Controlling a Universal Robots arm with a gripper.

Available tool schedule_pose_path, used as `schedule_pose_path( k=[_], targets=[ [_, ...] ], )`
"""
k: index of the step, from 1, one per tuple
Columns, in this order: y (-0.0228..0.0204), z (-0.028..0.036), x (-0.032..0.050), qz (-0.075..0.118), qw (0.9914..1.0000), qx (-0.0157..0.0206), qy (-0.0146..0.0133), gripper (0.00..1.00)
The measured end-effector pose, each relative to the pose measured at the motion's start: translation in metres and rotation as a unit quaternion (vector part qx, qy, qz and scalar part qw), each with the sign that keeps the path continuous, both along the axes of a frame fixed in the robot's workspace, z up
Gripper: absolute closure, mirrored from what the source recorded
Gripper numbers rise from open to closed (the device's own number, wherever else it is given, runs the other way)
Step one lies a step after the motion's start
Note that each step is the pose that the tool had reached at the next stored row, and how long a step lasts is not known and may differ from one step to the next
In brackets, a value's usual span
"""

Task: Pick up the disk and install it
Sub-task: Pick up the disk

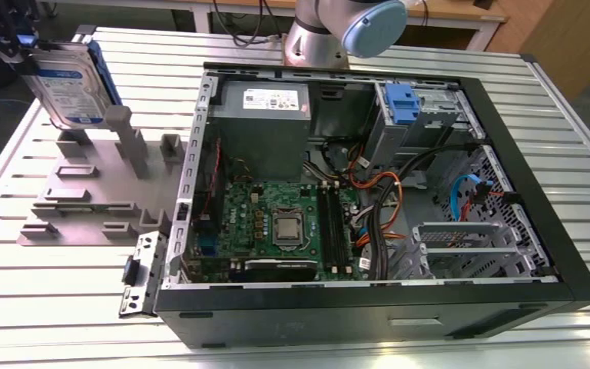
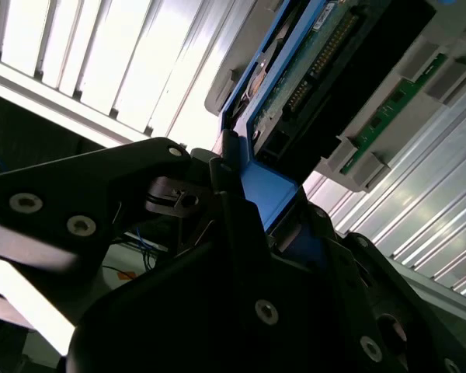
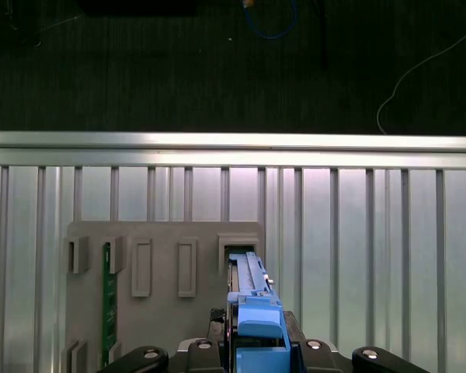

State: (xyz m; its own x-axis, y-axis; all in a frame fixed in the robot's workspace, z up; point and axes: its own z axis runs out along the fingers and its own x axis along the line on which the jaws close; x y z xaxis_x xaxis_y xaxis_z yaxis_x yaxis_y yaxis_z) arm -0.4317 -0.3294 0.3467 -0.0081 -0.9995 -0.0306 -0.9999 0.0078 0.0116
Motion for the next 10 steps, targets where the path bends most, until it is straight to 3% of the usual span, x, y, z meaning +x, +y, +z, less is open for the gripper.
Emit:
schedule_pose_path(
  k=[10],
  targets=[
    [0.0000, 0.0017, 0.0000, 0.001, 1.00000, 0.0000, 0.0000, 0.64]
  ],
)
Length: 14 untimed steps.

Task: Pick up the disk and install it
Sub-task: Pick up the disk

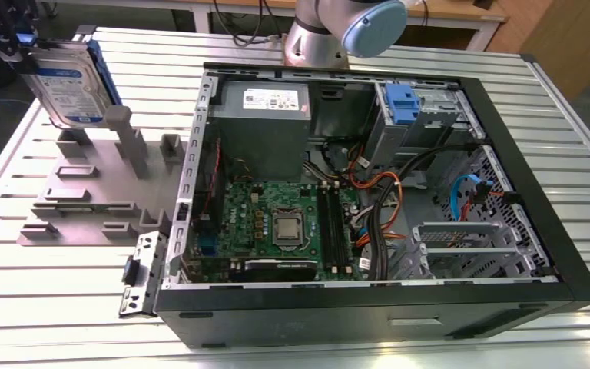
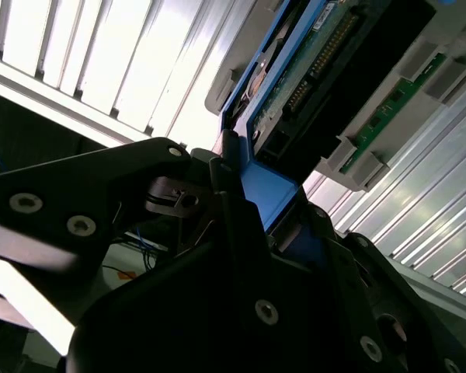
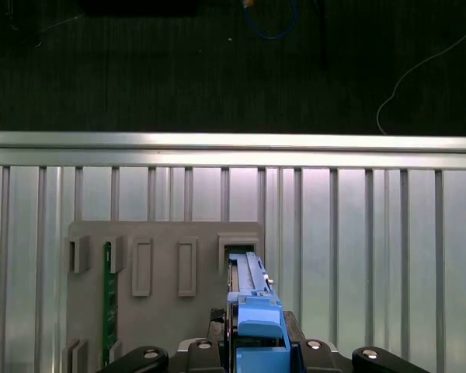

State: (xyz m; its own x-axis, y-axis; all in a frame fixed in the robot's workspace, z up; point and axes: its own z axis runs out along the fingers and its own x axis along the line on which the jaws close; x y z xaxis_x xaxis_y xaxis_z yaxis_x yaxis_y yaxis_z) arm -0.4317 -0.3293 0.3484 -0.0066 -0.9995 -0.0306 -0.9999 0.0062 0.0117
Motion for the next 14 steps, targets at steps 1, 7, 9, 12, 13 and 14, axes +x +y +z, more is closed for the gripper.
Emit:
schedule_pose_path(
  k=[1, 7, 9, 12, 13, 14],
  targets=[
    [0.0001, 0.0000, 0.0000, 0.001, 1.00000, 0.0000, 0.0000, 0.64],
    [0.0002, 0.0000, -0.0001, 0.004, 0.99999, 0.0000, 0.0000, 0.64],
    [0.0002, 0.0002, 0.0000, 0.004, 0.99999, 0.0001, -0.0001, 0.64],
    [0.0002, 0.0014, -0.0001, 0.004, 0.99999, -0.0001, 0.0001, 0.64],
    [0.0002, 0.0018, -0.0001, 0.004, 0.99999, 0.0000, 0.0001, 0.64],
    [0.0002, 0.0022, -0.0001, 0.004, 0.99999, 0.0000, 0.0000, 0.64]
  ],
)
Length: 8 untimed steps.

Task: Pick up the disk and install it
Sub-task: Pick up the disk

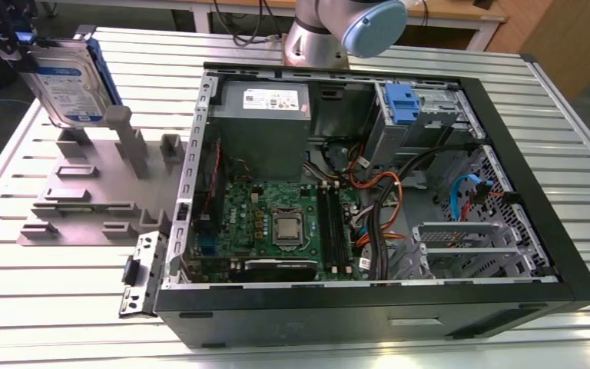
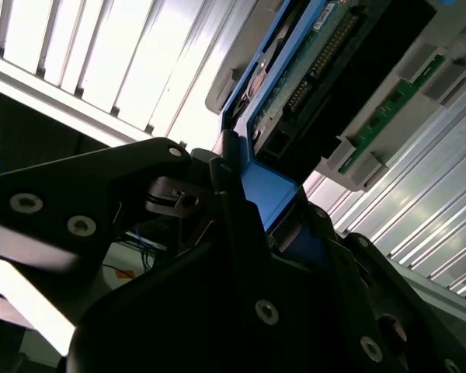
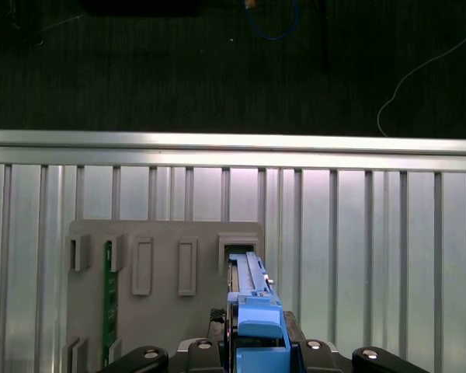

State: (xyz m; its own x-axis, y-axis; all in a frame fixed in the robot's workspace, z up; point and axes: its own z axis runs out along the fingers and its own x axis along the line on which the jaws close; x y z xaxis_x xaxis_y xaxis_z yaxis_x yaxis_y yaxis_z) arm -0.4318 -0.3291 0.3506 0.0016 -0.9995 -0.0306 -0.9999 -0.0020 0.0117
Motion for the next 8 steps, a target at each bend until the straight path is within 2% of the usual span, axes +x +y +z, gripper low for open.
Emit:
schedule_pose_path(
  k=[8],
  targets=[
    [0.0000, 0.0014, -0.0001, 0.000, 1.00000, 0.0000, -0.0002, 0.64]
  ],
)
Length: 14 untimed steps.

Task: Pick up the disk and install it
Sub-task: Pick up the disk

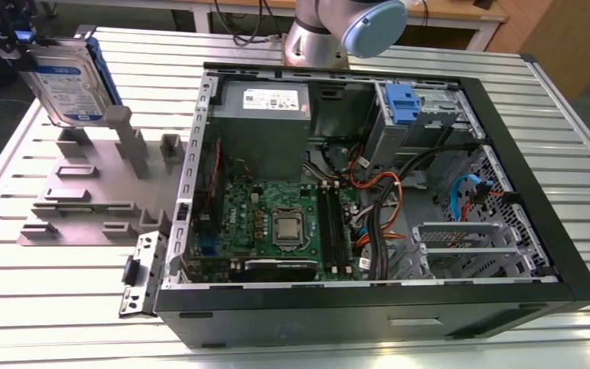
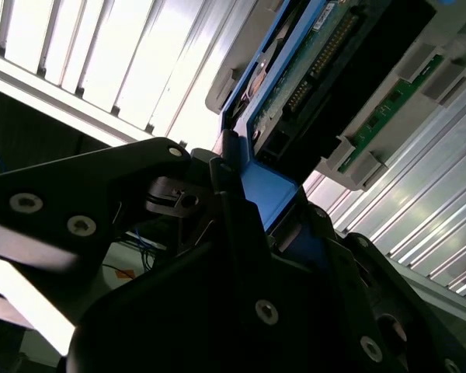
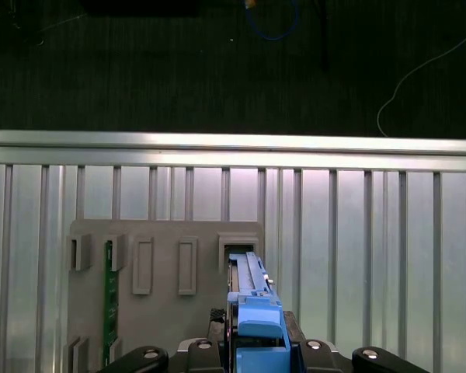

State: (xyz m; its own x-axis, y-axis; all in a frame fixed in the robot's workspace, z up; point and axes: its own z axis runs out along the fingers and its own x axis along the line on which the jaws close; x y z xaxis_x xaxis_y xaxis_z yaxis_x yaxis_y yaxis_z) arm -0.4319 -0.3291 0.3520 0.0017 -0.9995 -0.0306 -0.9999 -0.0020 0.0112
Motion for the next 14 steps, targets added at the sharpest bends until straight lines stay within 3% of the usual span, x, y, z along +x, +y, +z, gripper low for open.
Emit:
schedule_pose_path(
  k=[14],
  targets=[
    [0.0000, 0.0038, 0.0000, 0.000, 1.00000, 0.0000, 0.0000, 0.64]
  ],
)
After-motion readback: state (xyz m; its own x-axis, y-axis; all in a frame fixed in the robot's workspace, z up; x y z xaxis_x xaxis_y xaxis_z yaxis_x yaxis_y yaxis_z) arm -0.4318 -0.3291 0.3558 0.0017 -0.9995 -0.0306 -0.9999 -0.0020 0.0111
